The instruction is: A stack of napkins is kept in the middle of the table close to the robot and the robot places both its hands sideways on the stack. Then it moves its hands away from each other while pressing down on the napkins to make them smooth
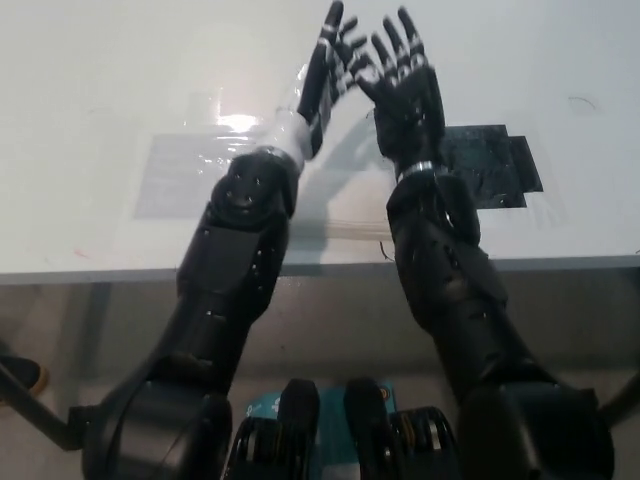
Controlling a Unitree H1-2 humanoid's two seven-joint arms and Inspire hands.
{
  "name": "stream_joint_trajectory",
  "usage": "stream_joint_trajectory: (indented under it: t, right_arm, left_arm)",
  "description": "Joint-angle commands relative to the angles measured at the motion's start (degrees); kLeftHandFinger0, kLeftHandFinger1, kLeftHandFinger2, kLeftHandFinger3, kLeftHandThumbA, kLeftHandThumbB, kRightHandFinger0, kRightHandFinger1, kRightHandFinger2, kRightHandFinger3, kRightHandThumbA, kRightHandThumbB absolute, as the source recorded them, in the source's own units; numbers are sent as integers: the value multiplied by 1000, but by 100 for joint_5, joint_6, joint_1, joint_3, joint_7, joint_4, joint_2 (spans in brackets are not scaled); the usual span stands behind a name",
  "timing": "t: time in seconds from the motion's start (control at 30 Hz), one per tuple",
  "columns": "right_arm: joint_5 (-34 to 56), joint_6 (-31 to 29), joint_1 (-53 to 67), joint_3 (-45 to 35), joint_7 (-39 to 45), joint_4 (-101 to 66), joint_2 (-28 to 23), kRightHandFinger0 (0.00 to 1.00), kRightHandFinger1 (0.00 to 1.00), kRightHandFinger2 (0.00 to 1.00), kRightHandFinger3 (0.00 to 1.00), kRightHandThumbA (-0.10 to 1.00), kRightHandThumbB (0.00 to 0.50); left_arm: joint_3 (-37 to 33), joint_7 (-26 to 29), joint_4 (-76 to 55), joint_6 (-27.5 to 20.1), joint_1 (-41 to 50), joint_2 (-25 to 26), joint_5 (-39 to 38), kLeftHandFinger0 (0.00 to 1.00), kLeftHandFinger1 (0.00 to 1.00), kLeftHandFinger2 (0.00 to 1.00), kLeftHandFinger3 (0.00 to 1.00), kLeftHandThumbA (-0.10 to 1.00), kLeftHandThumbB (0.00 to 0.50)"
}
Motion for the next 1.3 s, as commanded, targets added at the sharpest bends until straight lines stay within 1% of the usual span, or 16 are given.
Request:
stream_joint_trajectory:
  t: [0.0, 0.13, 0.27, 0.33, 0.4, 0.43, 0.57, 0.73, 0.83, 0.97, 1.03, 1.07, 1.1, 1.17, 1.23, 1.27]
  right_arm:
    - [152, -489, -557, -65, 343, 451, 9, 1000, 1000, 1000, 1000, 1000, 254]
    - [1, -610, -612, -8, 168, 909, -48, 1000, 1000, 1000, 1000, 1000, 257]
    - [22, -683, -662, -22, 218, 1161, -13, 1000, 1000, 1000, 1000, 1000, 252]
    - [-91, -685, -672, 80, 203, 1263, -11, 1000, 1000, 1000, 1000, 1000, 245]
    - [-214, -656, -676, 195, 168, 1332, -8, 1000, 1000, 1000, 1000, 1000, 240]
    - [-234, -667, -677, 224, 158, 1359, 0, 1000, 1000, 1000, 1000, 1000, 245]
    - [-298, -679, -729, 331, 78, 1393, 4, 1000, 1000, 1000, 1000, 1000, 257]
    - [-340, -662, -811, 388, 37, 1380, 68, 1000, 1000, 1000, 1000, 1000, 263]
    - [-404, -661, -872, 447, -39, 1406, 80, 1000, 1000, 1000, 1000, 1000, 249]
    - [-420, -547, -908, 476, -48, 1493, 92, 1000, 1000, 1000, 1000, 1000, 265]
    - [-369, -526, -908, 435, -4, 1526, 96, 1000, 1000, 1000, 1000, 1000, 260]
    - [-401, -479, -865, 461, -28, 1561, 105, 1000, 1000, 1000, 1000, 1000, 248]
    - [-420, -469, -852, 478, -37, 1577, 113, 1000, 1000, 1000, 1000, 1000, 247]
    - [-386, -384, -753, 457, 55, 1628, 114, 1000, 1000, 1000, 1000, 1000, 250]
    - [-451, -352, -693, 504, -40, 1677, 116, 1000, 1000, 1000, 1000, 1000, 260]
    - [-475, -307, -634, 523, -76, 1711, 115, 1000, 1000, 1000, 1000, 1000, 259]
  left_arm:
    - [65, 125, 405, -542, -493, -155, -79, 1000, 1000, 1000, 1000, 1000, 333]
    - [142, 156, 786, -730, -523, -176, -147, 1000, 1000, 1000, 1000, 1000, 331]
    - [30, 407, 1066, -941, -481, -96, 64, 1000, 1000, 1000, 1000, 1000, 307]
    - [-8, 490, 1176, -1029, -443, -61, 111, 1000, 1000, 1000, 1000, 1000, 266]
    - [-3, 496, 1216, -1040, -397, -21, 99, 1000, 1000, 1000, 1000, 1000, 269]
    - [9, 499, 1230, -1041, -382, -6, 82, 1000, 1000, 1000, 1000, 1000, 284]
    - [-35, 592, 1240, -1116, -407, 42, 134, 1000, 1000, 1000, 1000, 1000, 259]
    - [-44, 699, 1133, -1177, -368, 95, 179, 1000, 1000, 1000, 1000, 1000, 256]
    - [-23, 726, 1064, -1151, -360, 120, 162, 1000, 1000, 1000, 1000, 1000, 256]
    - [29, 733, 1142, -1237, -365, 153, 105, 1000, 1000, 1000, 1000, 1000, 248]
    - [26, 740, 1182, -1231, -363, 164, 108, 1000, 1000, 1000, 1000, 1000, 250]
    - [17, 776, 1222, -1173, -317, 164, 124, 1000, 1000, 1000, 1000, 1000, 264]
    - [-10, 794, 1227, -1158, -296, 180, 160, 1000, 1000, 1000, 1000, 1000, 263]
    - [-27, 835, 1341, -1121, -229, 173, 180, 1000, 1000, 1000, 1000, 1000, 241]
    - [-55, 847, 1432, -1077, -192, 169, 207, 1000, 1000, 1000, 1000, 1000, 251]
    - [-72, 850, 1519, -1079, -154, 162, 222, 1000, 1000, 1000, 1000, 1000, 243]
